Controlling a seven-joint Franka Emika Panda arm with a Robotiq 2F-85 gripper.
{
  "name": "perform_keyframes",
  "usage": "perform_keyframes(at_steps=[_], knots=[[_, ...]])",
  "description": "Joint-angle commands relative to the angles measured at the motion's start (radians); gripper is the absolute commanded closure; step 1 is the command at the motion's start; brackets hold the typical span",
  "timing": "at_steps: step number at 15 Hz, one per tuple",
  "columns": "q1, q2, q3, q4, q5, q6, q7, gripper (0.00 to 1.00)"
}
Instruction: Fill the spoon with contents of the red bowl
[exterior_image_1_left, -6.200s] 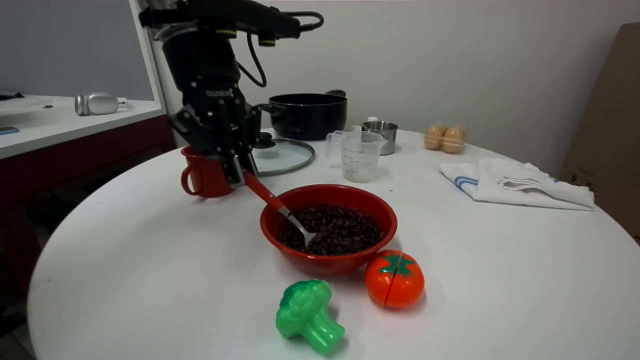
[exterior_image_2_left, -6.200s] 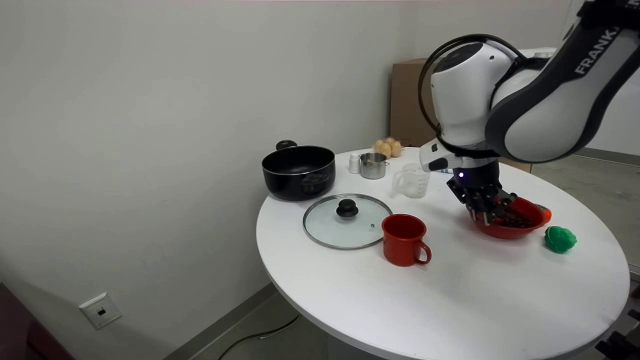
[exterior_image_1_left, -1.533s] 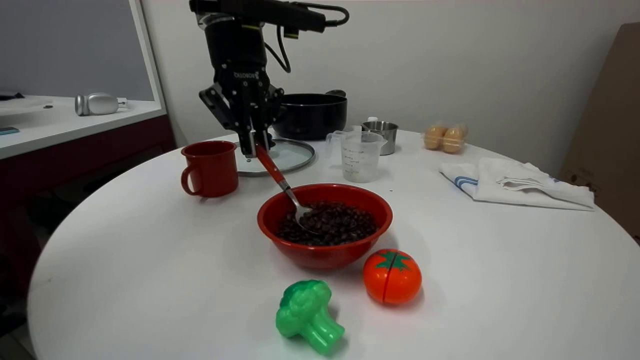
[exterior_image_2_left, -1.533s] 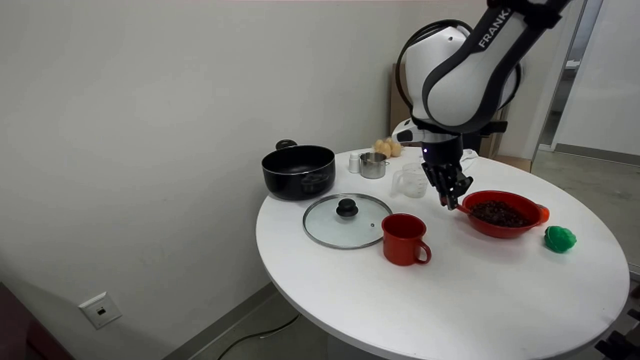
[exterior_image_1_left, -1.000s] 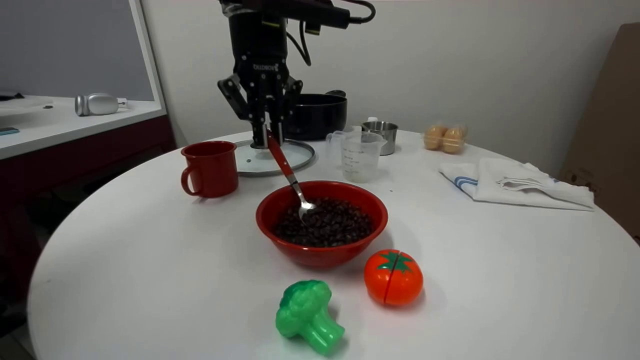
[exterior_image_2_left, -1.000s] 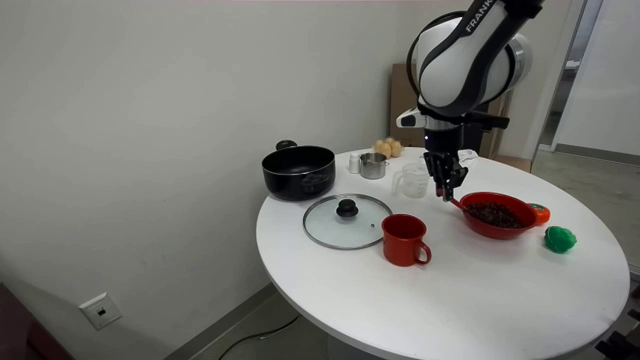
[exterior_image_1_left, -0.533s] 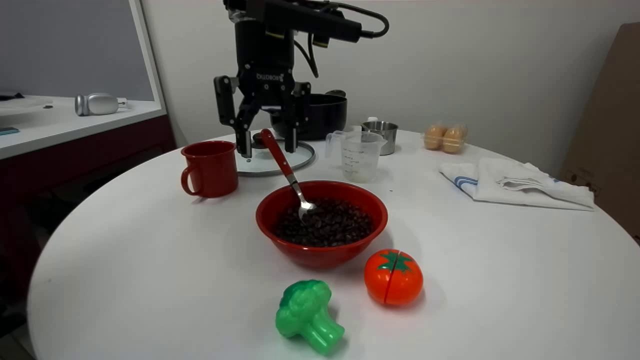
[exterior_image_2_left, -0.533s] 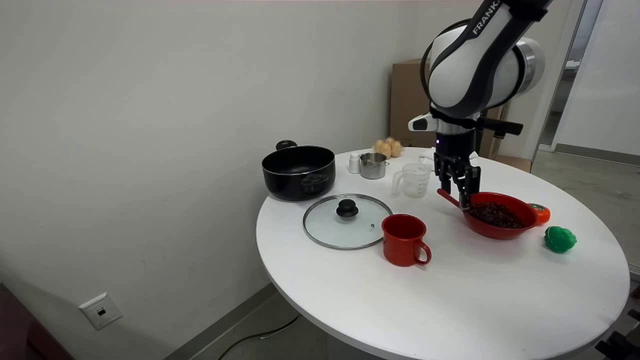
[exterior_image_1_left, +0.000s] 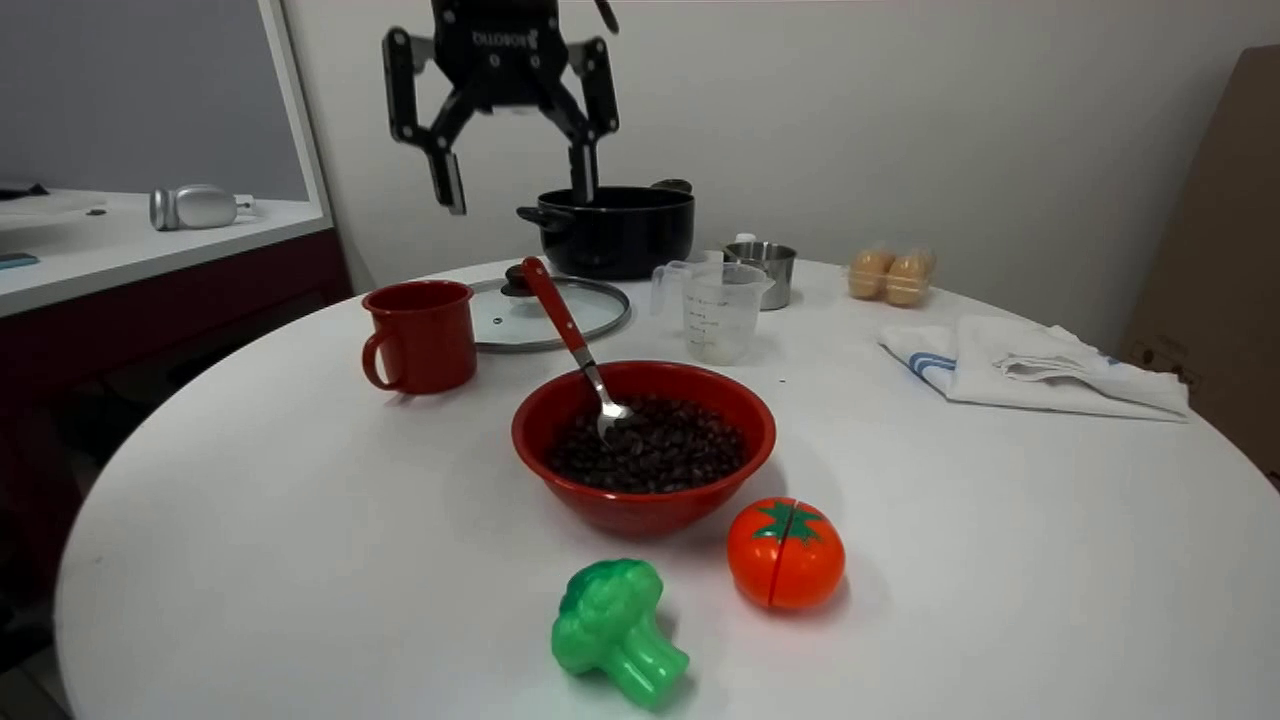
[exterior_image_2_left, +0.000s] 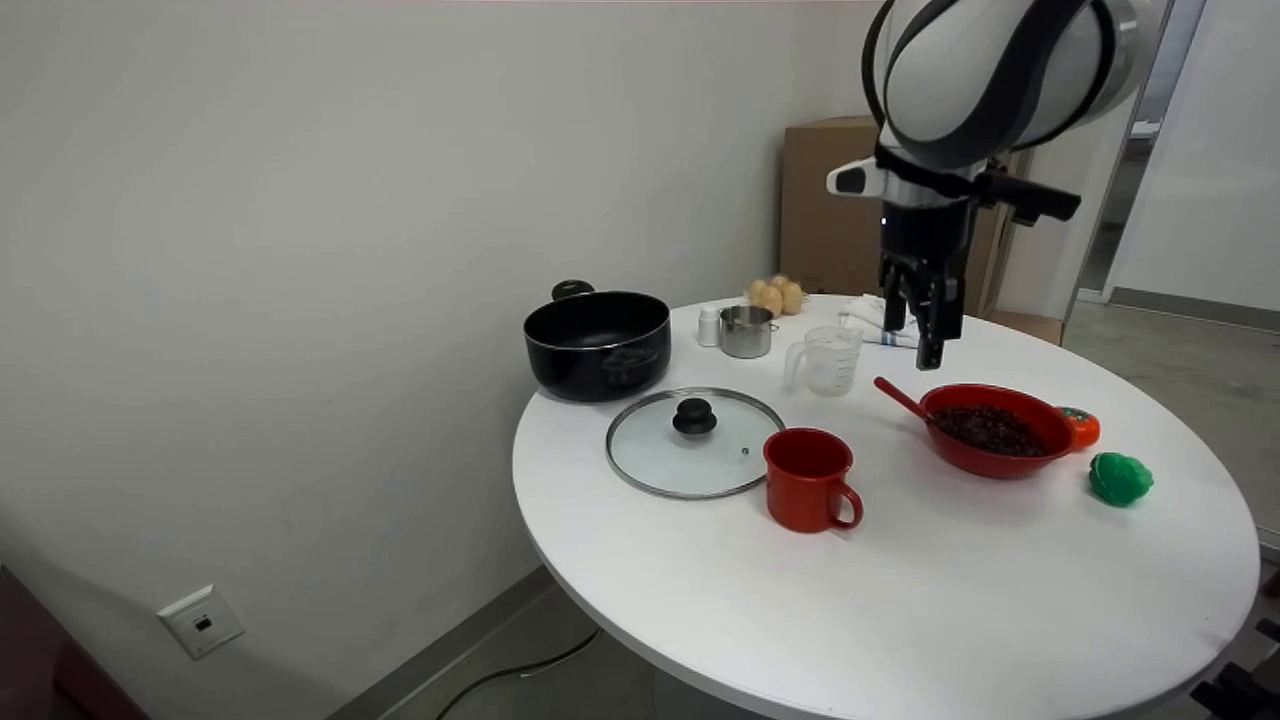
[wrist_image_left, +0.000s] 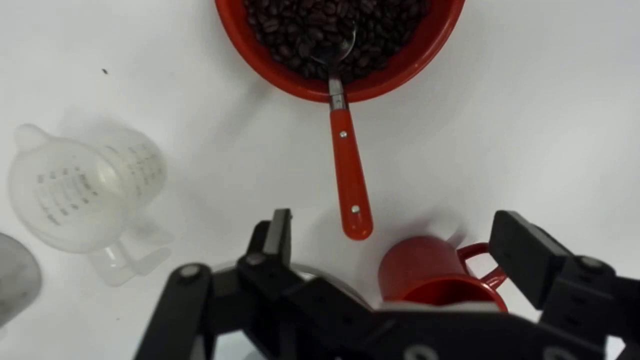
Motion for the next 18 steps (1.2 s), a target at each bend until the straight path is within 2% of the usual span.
perform_keyframes(at_steps=[1, 5, 8, 13, 14, 18], knots=[[0.045, -0.188, -0.025, -0.097, -0.062, -0.003, 0.23, 0.0], [0.068, -0.335, -0.005, -0.173, -0.104, -0.04, 0.518, 0.0], [0.092, -0.429, -0.017, -0.196, -0.018, -0.141, 0.624, 0.0], [0.082, -0.622, -0.095, -0.214, 0.113, -0.326, 0.685, 0.0], [0.094, -0.516, -0.086, -0.168, 0.065, -0.28, 0.653, 0.0], [0.099, -0.534, -0.095, -0.17, 0.065, -0.29, 0.653, 0.0]])
